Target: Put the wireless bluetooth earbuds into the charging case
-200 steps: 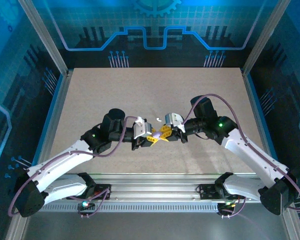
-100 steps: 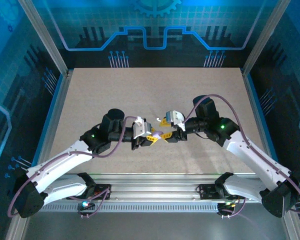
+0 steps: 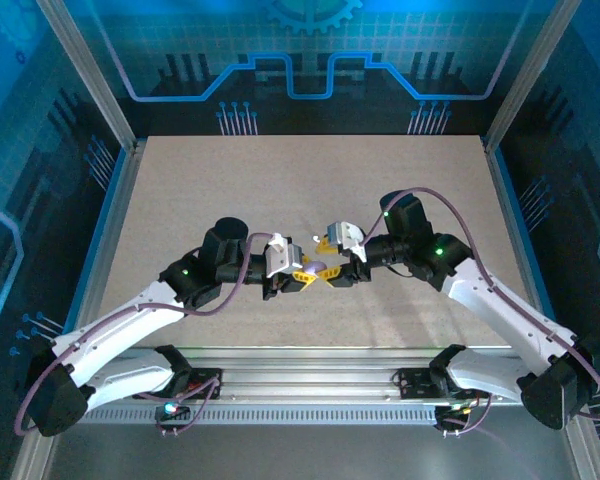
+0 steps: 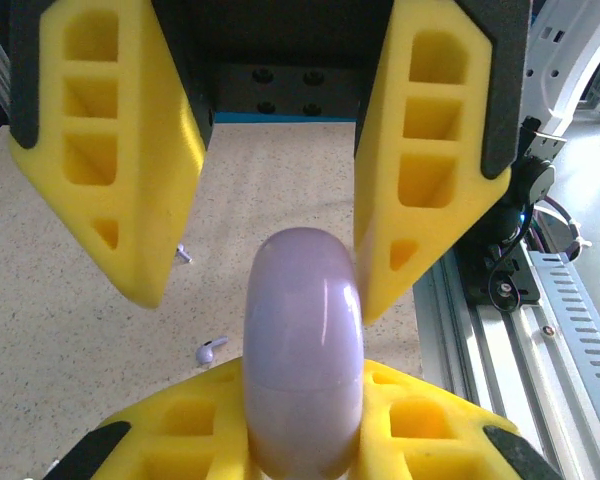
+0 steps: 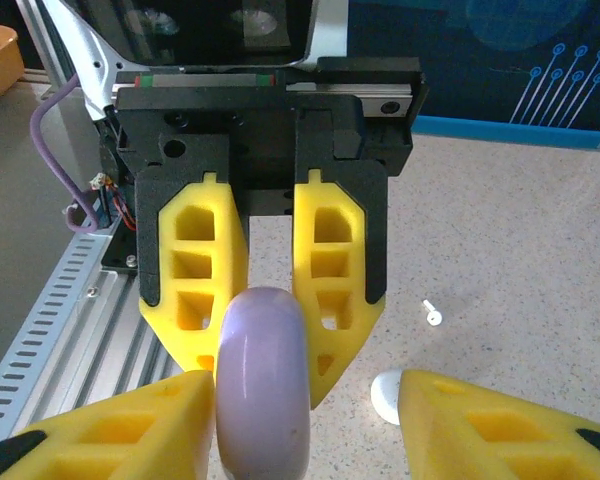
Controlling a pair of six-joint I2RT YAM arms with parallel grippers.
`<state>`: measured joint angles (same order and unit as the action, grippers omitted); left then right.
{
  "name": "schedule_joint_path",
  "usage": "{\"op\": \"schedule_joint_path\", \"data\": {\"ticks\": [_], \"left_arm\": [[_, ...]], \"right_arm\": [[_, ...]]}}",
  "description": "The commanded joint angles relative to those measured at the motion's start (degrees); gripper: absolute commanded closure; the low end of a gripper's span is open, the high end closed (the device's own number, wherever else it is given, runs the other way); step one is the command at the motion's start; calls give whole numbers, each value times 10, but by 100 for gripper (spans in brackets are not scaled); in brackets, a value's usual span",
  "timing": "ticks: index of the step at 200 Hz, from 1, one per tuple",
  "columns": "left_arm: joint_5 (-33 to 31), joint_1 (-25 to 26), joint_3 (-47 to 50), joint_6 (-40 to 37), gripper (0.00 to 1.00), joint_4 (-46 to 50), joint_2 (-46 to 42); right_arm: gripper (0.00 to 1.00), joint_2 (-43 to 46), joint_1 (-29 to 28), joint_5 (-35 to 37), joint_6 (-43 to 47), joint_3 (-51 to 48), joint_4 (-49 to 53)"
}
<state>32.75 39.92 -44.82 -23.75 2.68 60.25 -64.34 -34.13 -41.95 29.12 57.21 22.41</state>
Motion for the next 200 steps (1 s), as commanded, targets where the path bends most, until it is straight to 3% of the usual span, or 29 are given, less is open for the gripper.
{"op": "schedule_joint_path", "data": {"ticks": [1, 48, 200], "left_arm": [[4, 3, 0, 1, 84, -6, -14], [8, 3, 0, 1, 84, -4, -14], [1, 3, 0, -3, 85, 2, -14]], "right_arm": [[50, -4, -9, 9, -2, 15, -5], [51, -1, -7, 45, -17, 17, -25], [51, 23, 26, 32, -45, 8, -62]]}}
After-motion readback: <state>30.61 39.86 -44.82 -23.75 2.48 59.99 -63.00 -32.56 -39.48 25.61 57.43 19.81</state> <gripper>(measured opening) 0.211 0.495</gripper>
